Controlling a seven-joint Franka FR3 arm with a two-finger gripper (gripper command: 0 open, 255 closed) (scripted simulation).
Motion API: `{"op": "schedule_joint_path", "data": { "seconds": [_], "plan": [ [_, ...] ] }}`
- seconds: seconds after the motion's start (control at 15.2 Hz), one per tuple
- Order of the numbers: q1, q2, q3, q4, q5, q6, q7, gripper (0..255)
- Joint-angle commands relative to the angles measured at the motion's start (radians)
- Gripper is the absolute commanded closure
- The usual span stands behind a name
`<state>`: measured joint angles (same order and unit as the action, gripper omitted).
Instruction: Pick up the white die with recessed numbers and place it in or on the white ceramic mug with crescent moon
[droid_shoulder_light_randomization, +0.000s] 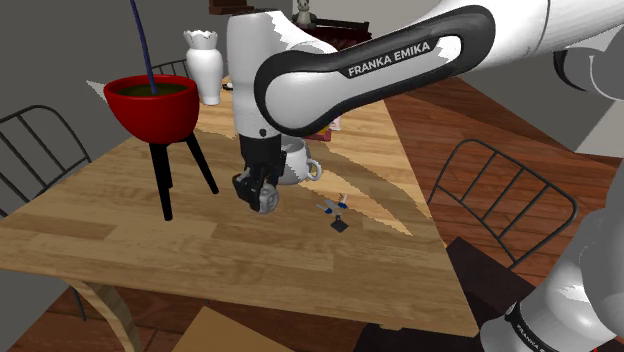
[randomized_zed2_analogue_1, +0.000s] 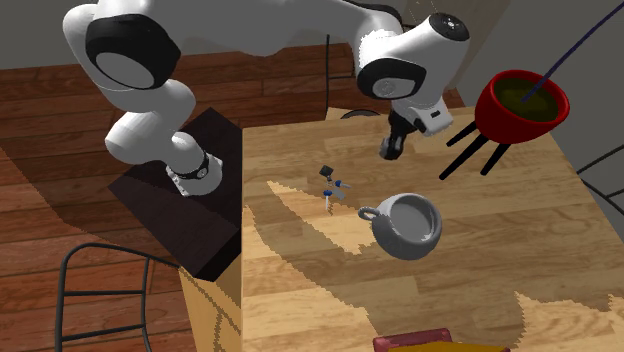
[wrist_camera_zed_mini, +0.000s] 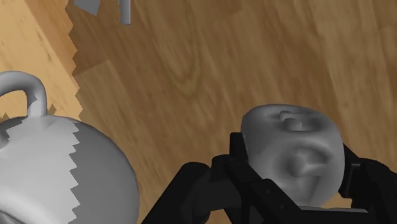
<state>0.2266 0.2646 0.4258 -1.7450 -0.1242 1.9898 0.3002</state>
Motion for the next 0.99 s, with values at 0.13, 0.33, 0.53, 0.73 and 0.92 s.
{"op": "schedule_joint_path", "data": {
  "seconds": [0.13,0.33,0.53,0.73,0.92],
  "plan": [
    [0.001,-0.012,0.003,0.04,0.007,-0.051,-0.003,255],
    [0.001,-0.02,0.005,0.07,0.012,-0.088,-0.007,255],
    [0.002,-0.025,0.006,0.104,0.015,-0.127,-0.009,255],
    [0.0,-0.034,0.007,0.106,0.019,-0.136,-0.011,255],
    [0.007,0.031,-0.003,0.145,-0.007,-0.116,0.001,0]
  ]
}}
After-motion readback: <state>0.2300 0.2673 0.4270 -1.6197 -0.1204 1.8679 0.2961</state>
